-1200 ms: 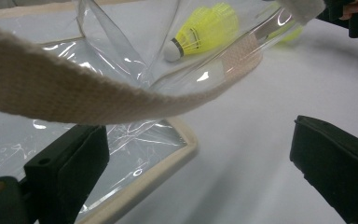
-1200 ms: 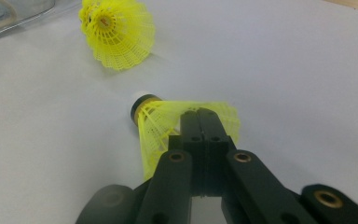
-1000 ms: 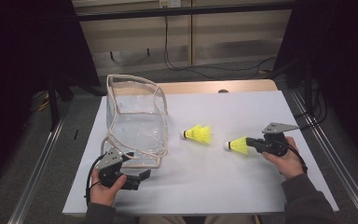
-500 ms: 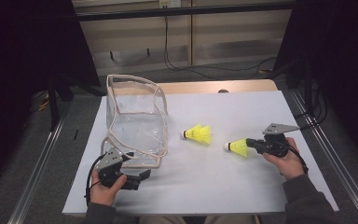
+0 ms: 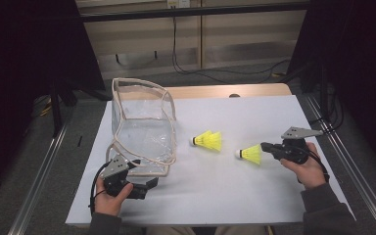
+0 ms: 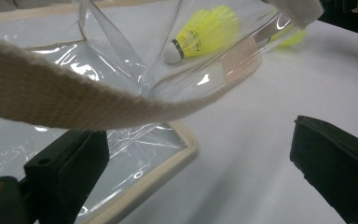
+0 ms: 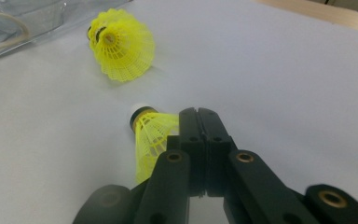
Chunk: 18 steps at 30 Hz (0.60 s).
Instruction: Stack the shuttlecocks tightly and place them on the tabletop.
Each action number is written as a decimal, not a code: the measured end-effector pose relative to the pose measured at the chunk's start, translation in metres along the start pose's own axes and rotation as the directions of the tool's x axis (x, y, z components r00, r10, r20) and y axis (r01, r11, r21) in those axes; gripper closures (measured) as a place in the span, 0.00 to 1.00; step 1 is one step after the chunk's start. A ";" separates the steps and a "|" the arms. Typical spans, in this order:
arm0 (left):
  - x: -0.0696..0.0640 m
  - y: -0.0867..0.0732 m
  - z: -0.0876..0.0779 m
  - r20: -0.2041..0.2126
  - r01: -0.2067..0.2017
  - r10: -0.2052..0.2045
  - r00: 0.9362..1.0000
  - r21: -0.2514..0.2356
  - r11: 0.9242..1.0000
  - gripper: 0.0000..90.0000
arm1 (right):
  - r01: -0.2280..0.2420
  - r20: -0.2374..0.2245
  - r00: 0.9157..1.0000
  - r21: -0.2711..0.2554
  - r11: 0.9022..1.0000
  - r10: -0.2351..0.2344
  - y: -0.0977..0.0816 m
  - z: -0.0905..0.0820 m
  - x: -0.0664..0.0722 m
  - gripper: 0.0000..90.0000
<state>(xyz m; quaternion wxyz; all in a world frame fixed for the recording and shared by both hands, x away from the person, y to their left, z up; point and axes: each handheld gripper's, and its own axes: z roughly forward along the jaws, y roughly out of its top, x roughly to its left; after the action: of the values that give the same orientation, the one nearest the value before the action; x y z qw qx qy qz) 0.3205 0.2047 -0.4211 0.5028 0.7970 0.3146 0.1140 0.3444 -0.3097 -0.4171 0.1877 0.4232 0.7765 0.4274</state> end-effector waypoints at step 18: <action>0.000 0.000 0.000 0.000 0.004 -0.004 1.000 -0.003 1.000 0.05 | -0.030 -0.051 0.998 -0.034 0.999 0.029 0.008 0.002 0.020 0.50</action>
<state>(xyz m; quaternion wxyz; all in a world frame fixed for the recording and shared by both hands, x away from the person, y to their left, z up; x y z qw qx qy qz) 0.3205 0.2051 -0.4212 0.5044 0.7955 0.3161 0.1133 0.3381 -0.2898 -0.4107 0.1691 0.4202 0.7671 0.4543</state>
